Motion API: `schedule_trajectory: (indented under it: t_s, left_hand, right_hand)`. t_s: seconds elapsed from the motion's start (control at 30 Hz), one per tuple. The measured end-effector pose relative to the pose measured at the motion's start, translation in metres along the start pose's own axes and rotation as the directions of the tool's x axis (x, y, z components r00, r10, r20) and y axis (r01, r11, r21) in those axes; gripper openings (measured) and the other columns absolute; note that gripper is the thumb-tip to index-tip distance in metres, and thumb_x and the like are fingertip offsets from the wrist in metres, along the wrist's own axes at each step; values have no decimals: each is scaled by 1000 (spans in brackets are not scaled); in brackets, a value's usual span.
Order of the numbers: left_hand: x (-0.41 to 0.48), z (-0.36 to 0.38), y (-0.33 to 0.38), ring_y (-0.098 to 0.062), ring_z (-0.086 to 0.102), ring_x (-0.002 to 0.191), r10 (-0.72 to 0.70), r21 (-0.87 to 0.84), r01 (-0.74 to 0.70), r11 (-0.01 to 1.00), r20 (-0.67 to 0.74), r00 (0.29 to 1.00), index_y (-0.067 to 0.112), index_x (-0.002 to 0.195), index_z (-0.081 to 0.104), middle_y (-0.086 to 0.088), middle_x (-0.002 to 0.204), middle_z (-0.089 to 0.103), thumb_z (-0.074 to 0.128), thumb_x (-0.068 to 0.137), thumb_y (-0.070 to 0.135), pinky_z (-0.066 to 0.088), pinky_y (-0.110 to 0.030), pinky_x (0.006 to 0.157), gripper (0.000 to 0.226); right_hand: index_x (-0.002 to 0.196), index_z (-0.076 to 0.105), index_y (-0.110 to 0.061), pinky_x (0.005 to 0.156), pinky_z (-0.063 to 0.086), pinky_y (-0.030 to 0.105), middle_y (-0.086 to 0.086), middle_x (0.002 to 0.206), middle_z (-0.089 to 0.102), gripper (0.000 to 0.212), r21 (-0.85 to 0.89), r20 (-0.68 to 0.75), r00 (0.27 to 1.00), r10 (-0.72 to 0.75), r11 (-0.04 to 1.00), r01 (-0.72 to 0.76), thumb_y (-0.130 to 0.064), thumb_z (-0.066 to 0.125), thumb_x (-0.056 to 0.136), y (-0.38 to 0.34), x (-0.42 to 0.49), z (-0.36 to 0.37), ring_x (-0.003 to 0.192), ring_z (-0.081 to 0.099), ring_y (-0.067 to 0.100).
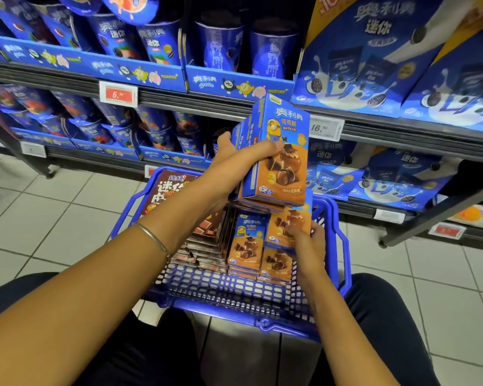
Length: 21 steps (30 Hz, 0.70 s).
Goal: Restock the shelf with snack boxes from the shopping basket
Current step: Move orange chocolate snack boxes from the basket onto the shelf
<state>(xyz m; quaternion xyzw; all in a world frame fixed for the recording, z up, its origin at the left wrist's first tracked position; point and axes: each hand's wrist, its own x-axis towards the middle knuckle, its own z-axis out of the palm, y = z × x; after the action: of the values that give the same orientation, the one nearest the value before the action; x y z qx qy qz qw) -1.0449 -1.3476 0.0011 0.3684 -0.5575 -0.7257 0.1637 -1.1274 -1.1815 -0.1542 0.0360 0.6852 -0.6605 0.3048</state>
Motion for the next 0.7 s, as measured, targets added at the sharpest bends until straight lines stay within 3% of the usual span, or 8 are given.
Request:
schedule_trajectory:
  t_s: [0.07,0.23,0.33,0.4,0.57,0.7]
  left_hand:
    - [2,-4,6,-20,81,80,32,-19,-32,999,-15,999,32,129,24,-5,114,75,92,77,37,62,-28,58,85]
    - [9,-15,19,-22,81,84,107,-56,-110,992,-58,993,26,132,42,-5,117,77,89,65,43,63,-30,61,84]
    - [9,-15,19,-22,81,84,116,-62,-118,991,-48,992,30,122,47,-5,117,77,94,53,46,63,-30,61,84]
    - [9,-11,18,-23,81,88,117,-65,-119,991,-33,993,28,128,46,-6,119,76,93,47,49,64,-33,64,96]
    - [11,-5,12,-23,80,97,145,-94,-147,985,-27,989,23,138,47,-6,125,75,89,50,53,63,-39,76,102]
    - [12,-2,3,-18,78,104,158,-102,-161,982,-29,987,24,141,50,2,123,77,86,58,58,62,-34,83,97]
  right_hand:
    - [119,58,-20,61,58,31,-2,99,76,34,117,52,998,-33,993,27,-13,68,88,-23,-11,-9,79,75,13]
    - [99,66,-13,69,56,34,1,85,75,20,427,242,956,-164,903,47,-8,64,80,-86,-25,-22,75,73,18]
    - [83,74,-18,73,58,34,1,85,75,14,527,320,915,-246,849,44,-12,63,78,-123,-30,-17,78,73,19]
    - [91,73,-14,80,55,38,6,89,71,15,491,331,906,-263,868,73,-14,64,79,-142,-34,-7,82,70,22]
    - [130,56,-5,95,53,50,12,114,72,56,272,372,896,-244,951,146,-25,70,80,-163,-47,23,103,69,29]
    - [143,50,-10,104,46,61,20,136,62,54,281,492,846,-205,957,68,-19,60,90,-165,-44,33,123,59,44]
